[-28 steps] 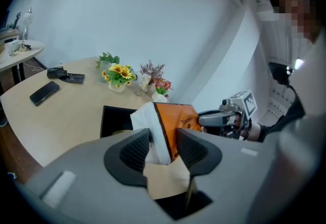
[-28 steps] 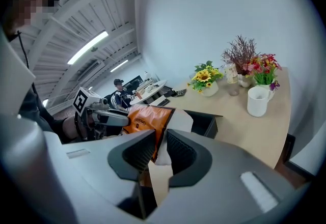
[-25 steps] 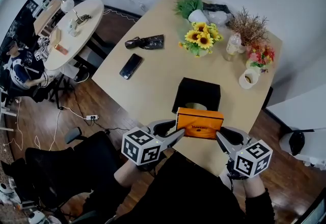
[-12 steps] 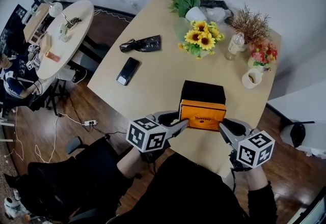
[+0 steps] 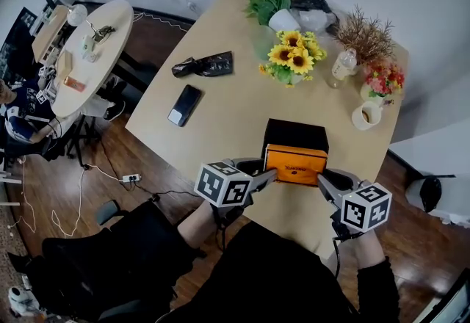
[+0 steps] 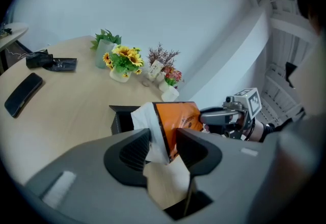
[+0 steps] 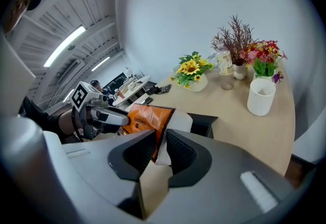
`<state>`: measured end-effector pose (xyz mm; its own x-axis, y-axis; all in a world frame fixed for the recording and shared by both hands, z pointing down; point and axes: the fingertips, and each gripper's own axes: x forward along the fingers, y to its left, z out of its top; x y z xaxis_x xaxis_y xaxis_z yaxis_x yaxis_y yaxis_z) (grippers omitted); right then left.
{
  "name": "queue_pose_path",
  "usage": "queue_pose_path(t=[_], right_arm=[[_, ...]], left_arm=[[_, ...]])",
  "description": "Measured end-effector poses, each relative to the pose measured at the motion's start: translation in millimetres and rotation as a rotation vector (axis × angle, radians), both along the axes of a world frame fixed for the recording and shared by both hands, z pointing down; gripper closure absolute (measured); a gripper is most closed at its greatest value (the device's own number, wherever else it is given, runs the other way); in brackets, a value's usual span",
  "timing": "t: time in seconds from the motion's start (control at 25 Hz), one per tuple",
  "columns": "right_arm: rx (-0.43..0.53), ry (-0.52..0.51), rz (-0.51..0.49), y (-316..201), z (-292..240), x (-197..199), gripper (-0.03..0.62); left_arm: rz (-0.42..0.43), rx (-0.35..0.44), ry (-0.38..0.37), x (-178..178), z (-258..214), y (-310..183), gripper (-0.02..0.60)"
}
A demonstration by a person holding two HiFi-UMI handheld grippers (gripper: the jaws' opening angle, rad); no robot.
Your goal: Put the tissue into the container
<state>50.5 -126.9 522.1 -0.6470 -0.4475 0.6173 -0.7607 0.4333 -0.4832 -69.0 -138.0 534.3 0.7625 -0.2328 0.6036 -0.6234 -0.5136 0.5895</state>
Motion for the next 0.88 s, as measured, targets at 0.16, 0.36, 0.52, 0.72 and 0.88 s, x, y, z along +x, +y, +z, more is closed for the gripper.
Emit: queue_pose_path(t=[0.16, 0.36, 0.52, 0.72, 0.88], right_arm=[[-0.022, 0.008, -0.002, -3, 11, 0, 0.525], [-0.046, 0.025, -0.003, -7, 23, 2, 0.526], [-0.059, 0.032, 0.007, -10, 31, 3, 0.526], [-0.079, 0.049, 0.012, -13, 41, 7, 0.528], [-0.1, 0.06, -0.006, -11, 49, 5, 0.529]], left_arm=[[0.006, -0.03, -0.01, 0, 12, -3, 0.433], [0.009, -0.063, -0.023, 1, 25, -6, 0.433], [0.014, -0.075, -0.032, 3, 34, -9, 0.433], [0.021, -0.094, -0.056, 6, 43, -12, 0.434], [0.052, -0.117, -0.102, 7, 53, -10, 0.434]])
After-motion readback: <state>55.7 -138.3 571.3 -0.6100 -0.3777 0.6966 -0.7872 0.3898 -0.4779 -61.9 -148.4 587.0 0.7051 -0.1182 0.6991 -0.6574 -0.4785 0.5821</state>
